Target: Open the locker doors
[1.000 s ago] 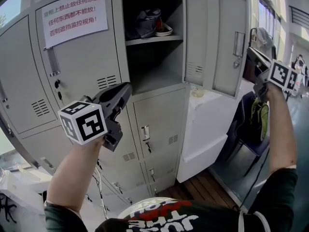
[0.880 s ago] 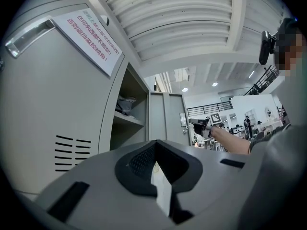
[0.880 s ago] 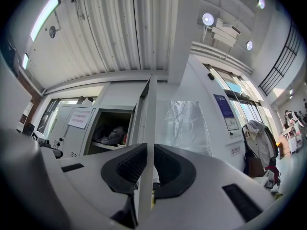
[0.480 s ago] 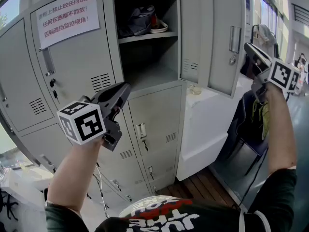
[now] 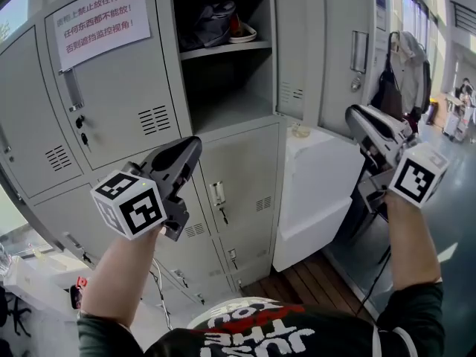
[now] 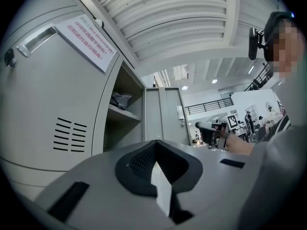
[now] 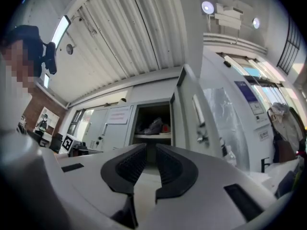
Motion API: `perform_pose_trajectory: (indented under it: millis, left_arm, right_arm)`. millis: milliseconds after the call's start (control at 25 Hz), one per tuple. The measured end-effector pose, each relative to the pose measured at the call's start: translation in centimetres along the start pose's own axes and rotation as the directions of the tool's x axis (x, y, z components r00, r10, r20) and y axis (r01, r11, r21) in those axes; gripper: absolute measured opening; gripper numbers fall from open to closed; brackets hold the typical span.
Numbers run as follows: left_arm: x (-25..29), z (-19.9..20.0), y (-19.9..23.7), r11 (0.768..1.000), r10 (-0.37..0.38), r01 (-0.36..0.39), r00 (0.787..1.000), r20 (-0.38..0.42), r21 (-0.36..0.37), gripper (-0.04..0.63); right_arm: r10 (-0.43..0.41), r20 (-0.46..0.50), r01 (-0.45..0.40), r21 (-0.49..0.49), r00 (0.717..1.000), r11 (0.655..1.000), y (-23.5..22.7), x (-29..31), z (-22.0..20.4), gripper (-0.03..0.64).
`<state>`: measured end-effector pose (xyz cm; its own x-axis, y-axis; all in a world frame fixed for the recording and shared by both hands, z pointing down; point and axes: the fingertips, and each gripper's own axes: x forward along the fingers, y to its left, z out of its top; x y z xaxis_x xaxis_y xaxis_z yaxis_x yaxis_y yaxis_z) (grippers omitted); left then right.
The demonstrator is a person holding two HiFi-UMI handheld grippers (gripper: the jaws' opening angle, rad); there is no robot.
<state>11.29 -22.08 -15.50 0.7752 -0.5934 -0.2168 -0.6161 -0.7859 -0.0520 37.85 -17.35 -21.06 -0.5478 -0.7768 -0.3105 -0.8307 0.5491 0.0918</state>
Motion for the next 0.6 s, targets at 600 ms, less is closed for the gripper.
perform_pose_trajectory:
  millis: [600]
  left_arm:
    - [-4.9,-7.0,-0.5,0.995,0.023,-0.025,0.999,-0.024,-0.093,-0.002]
  right_arm:
    - [0.202,-0.122,-0.18,0.171,0.972,0.969,6.5,5.8,-13.0,0.064]
